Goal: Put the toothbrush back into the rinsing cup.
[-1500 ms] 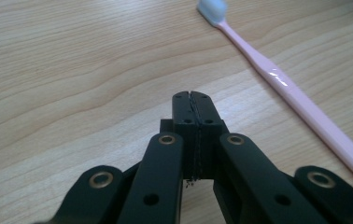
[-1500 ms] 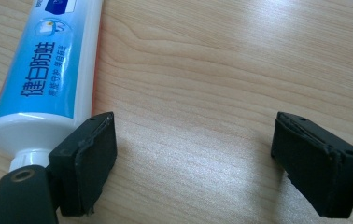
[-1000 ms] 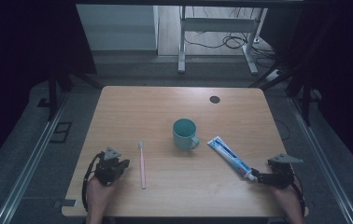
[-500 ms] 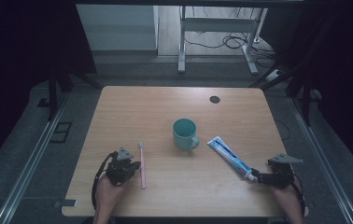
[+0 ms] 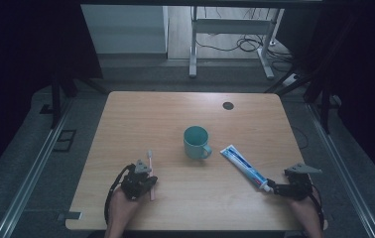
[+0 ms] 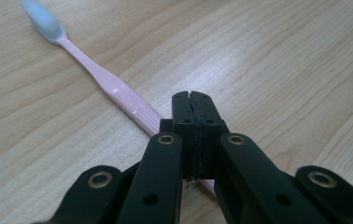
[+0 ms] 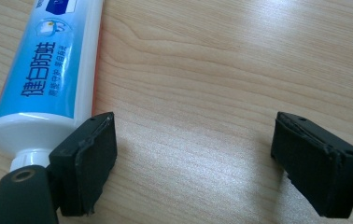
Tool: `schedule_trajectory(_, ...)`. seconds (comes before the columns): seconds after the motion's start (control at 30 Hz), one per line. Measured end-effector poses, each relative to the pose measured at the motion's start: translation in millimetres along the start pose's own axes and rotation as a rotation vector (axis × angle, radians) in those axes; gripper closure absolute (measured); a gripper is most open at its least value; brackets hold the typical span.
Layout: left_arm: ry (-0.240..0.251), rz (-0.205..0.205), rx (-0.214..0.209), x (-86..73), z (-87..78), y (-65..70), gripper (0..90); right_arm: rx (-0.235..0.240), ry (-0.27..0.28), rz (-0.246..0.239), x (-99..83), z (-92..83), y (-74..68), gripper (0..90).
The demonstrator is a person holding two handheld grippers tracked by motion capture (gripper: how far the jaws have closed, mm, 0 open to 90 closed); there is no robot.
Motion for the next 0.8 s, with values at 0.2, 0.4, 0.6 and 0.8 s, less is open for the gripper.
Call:
schedule_trajectory(0.2, -0.009, -0.012, 0.002, -4.7, -2.4, 1.7, 89.2, 0.0, 0.0, 0.0, 0.0, 0.0, 0.0, 14.2)
schedule_trajectory(0.4, -0.041, -0.01, 0.03, -9.6, -6.8, -3.5, 89.1, -0.002, 0.0, 0.001, 0.0, 0.0, -0.1, 14.2)
schedule_trajectory(0.6, -0.071, 0.005, 0.057, -10.7, -7.0, -8.6, 89.0, -0.001, 0.0, 0.001, 0.0, 0.1, -0.1, 14.2)
schedule_trajectory(0.8, -0.086, 0.012, 0.088, -11.9, -10.1, -16.8, 88.3, -0.001, 0.0, 0.001, 0.0, 0.1, -0.1, 14.2)
Point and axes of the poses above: each handheld gripper's, and its own axes: z roughly forward along the jaws, x roughly out of its top, y roughly to its right, the point moved 3 cm from there along z, roughly forward along the jaws, and after that the axes turned 8 degrees about z, right-handed, at the moved point
